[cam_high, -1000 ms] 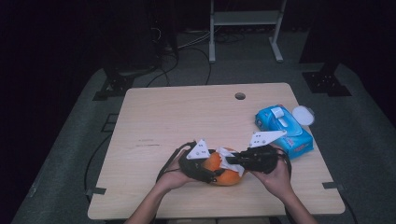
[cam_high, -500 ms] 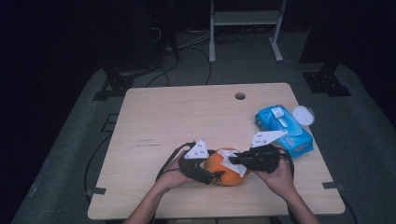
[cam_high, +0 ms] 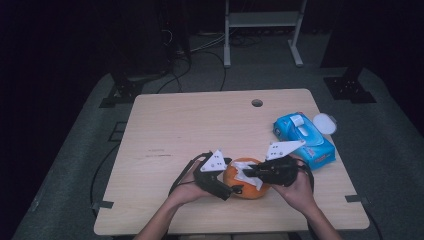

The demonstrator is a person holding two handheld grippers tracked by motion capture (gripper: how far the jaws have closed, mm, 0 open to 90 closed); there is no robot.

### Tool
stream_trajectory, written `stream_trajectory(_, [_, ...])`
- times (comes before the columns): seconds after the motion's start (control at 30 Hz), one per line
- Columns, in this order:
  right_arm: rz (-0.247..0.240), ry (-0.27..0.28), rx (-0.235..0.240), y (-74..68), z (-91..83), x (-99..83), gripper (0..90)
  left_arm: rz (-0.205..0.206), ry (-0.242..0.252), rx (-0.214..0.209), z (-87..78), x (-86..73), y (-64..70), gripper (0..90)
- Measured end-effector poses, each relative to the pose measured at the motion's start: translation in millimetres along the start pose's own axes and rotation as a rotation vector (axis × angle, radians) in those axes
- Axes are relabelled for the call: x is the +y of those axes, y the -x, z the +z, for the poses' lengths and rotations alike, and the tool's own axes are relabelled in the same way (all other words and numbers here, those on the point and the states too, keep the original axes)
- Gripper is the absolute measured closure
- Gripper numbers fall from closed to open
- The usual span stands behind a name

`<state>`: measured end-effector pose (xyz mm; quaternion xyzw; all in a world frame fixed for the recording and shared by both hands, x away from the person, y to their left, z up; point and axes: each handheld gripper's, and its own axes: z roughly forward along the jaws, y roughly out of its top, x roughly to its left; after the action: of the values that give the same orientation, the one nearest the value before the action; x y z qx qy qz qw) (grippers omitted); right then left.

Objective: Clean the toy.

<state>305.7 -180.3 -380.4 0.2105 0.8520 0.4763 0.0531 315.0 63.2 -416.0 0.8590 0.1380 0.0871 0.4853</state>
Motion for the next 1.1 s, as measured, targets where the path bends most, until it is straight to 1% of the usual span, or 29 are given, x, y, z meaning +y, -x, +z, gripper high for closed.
stream_trajectory(0.03, [0.009, 0.005, -0.003, 2.4, -2.7, -0.5, 81.6, -0.017, -0.003, -0.007, 1.2, -1.8, -1.6, 9.3])
stream_trajectory(0.07, [0.017, 0.007, -0.006, 4.6, -5.2, -1.1, 81.6, -0.018, -0.008, -0.022, 2.2, -3.6, -2.3, 11.6])
stream_trajectory(0.1, [0.020, 0.011, -0.013, 6.6, -7.0, -1.8, 81.6, -0.003, 0.001, -0.024, 2.7, -5.0, -1.4, 17.7])
stream_trajectory(0.13, [0.027, 0.012, -0.017, 7.8, -8.6, -2.1, 81.6, -0.004, 0.010, -0.020, 3.0, -4.9, -0.1, 21.7])
stream_trajectory(0.17, [0.031, 0.014, -0.018, 8.2, -9.7, -2.2, 81.6, 0.000, 0.005, -0.022, 2.8, -3.5, 0.6, 24.7])
stream_trajectory(0.23, [0.021, 0.013, -0.023, 5.9, -10.2, -0.6, 81.5, 0.020, 0.006, -0.012, 2.3, -0.6, 3.8, 29.1])
stream_trajectory(0.27, [0.011, 0.013, -0.026, 3.9, -10.1, 1.0, 81.5, 0.025, 0.007, -0.011, 2.1, 0.6, 5.6, 30.2])
stream_trajectory(0.37, [-0.009, 0.016, -0.009, -4.3, -5.9, 6.6, 81.6, 0.053, 0.004, -0.008, 3.0, 5.4, 11.7, 31.0])
stream_trajectory(0.43, [-0.029, 0.001, -0.004, -10.3, 0.9, 9.4, 81.6, 0.073, -0.022, -0.001, 3.8, 6.2, 14.0, 30.9])
stream_trajectory(0.5, [-0.045, -0.013, -0.013, -12.5, 4.4, 10.2, 81.6, 0.061, -0.019, -0.005, 2.9, 3.1, 11.6, 31.3])
stream_trajectory(0.57, [-0.038, -0.006, -0.009, -11.0, 3.7, 9.9, 81.6, 0.057, -0.018, -0.005, 2.5, 1.5, 10.2, 31.5])
stream_trajectory(0.6, [-0.022, 0.003, -0.021, -5.5, -0.6, 8.5, 81.6, 0.054, -0.022, -0.006, 2.3, 0.3, 8.5, 31.5])
stream_trajectory(0.67, [-0.013, 0.002, -0.028, -3.6, -2.4, 7.5, 81.6, 0.047, -0.026, -0.007, 1.8, -1.6, 6.3, 31.6])
stream_trajectory(0.7, [0.005, 0.003, -0.049, 3.3, -7.4, 3.3, 81.6, 0.038, -0.028, -0.008, 1.6, -4.0, 3.7, 31.6])
stream_trajectory(0.77, [0.032, 0.006, -0.053, 9.3, -10.6, -1.5, 81.6, 0.030, -0.026, -0.012, 1.7, -4.9, 2.4, 31.5])
stream_trajectory(0.8, [0.037, 0.007, -0.048, 11.4, -11.1, -3.1, 81.7, 0.027, -0.022, -0.014, 2.2, -4.4, 2.7, 31.4])
stream_trajectory(0.83, [0.042, 0.009, -0.044, 12.1, -11.2, -3.8, 81.7, 0.022, -0.022, -0.019, 2.3, -3.6, 2.5, 30.2])
stream_trajectory(0.87, [0.041, 0.007, -0.046, 11.6, -10.9, -3.6, 81.7, 0.008, -0.024, -0.026, 2.1, -2.5, 1.7, 27.1])
stream_trajectory(0.9, [0.033, 0.003, -0.051, 11.0, -10.6, -3.1, 81.7, 0.008, -0.024, -0.026, 2.1, -2.5, 1.7, 23.0])
stream_trajectory(0.93, [0.034, 0.002, -0.052, 10.2, -10.2, -2.6, 81.7, -0.021, -0.007, -0.034, 1.8, -0.9, 0.5, 19.4])
stream_trajectory(0.97, [0.034, 0.002, -0.052, 10.2, -10.2, -2.6, 81.7, -0.021, -0.007, -0.034, 1.8, -0.9, 0.5, 18.7])
stream_trajectory(1.0, [0.032, -0.001, -0.043, 8.8, -8.6, -1.8, 81.8, -0.041, 0.012, -0.039, 1.1, 0.7, -0.2, 18.8])
stream_trajectory(1.07, [0.027, -0.008, -0.031, 5.9, -6.1, 0.0, 81.8, -0.013, -0.004, -0.035, 0.8, 1.0, 1.8, 24.0])
stream_trajectory(1.1, [0.027, -0.008, -0.031, 5.9, -6.1, 0.0, 81.8, -0.013, -0.004, -0.035, 0.8, 1.0, 1.8, 26.4])
